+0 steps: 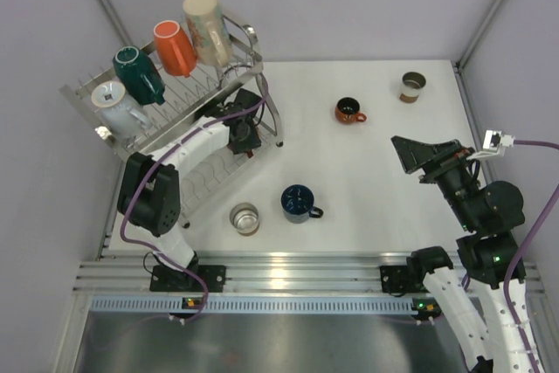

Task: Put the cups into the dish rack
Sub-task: Place the cup upside down on the dish rack

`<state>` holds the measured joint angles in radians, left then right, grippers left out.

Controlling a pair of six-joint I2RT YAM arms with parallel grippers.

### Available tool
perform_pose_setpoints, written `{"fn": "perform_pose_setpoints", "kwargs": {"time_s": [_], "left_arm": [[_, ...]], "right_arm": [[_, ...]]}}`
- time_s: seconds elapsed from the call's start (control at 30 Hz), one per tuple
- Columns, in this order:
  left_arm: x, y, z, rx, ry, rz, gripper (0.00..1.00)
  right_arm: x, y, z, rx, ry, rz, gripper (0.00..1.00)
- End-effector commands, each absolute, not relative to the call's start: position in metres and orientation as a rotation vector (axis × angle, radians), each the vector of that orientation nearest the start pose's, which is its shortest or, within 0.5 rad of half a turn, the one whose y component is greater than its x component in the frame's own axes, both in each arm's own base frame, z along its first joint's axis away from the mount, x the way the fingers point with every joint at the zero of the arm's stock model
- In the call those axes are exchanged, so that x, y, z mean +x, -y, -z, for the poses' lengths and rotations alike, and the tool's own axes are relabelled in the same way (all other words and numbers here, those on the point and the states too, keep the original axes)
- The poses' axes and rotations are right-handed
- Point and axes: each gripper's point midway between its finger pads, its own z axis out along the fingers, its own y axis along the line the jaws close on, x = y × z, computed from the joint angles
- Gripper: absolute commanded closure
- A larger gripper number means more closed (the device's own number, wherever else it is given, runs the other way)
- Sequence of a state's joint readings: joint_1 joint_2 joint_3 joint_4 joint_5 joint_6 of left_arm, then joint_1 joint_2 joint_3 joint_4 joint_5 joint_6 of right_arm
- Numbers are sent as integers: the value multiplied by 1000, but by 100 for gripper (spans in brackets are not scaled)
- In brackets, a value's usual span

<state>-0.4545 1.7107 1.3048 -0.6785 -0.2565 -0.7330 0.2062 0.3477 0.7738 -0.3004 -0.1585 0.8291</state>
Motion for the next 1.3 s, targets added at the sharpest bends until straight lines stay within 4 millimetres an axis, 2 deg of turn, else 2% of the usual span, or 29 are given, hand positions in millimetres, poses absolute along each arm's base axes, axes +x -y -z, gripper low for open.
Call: {"fn": "perform_pose_setpoints", "kwargs": {"time_s": [0.0,0.13,0.33,0.53,0.7,1.03,1.13,1.27], "left_arm": [[379,170,-134,-430,-2467,195,61],[374,180,-142,-356,-2483,260,60],[373,179,-170,-364,-2407,295,57],[366,187,-179,-317,-2414,363,57],[363,185,-191,-286,-2379,377,56],[373,189,-183,-234,-2373,364,54],[379,192,-188,-223,-2341,376,54],[384,189,-185,-210,-2332,341,53]], "right_arm": [[194,-99,-378,300,-1433,-945,1],[194,-99,-375,295,-1448,-936,1],[196,-99,-365,291,-1482,-916,1],[199,-102,-365,291,-1486,-930,1],[205,-101,-351,312,-1523,-910,0],[210,-100,-346,322,-1544,-899,1],[211,-100,-344,324,-1549,-893,0],[212,-100,-341,328,-1555,-891,1]]}}
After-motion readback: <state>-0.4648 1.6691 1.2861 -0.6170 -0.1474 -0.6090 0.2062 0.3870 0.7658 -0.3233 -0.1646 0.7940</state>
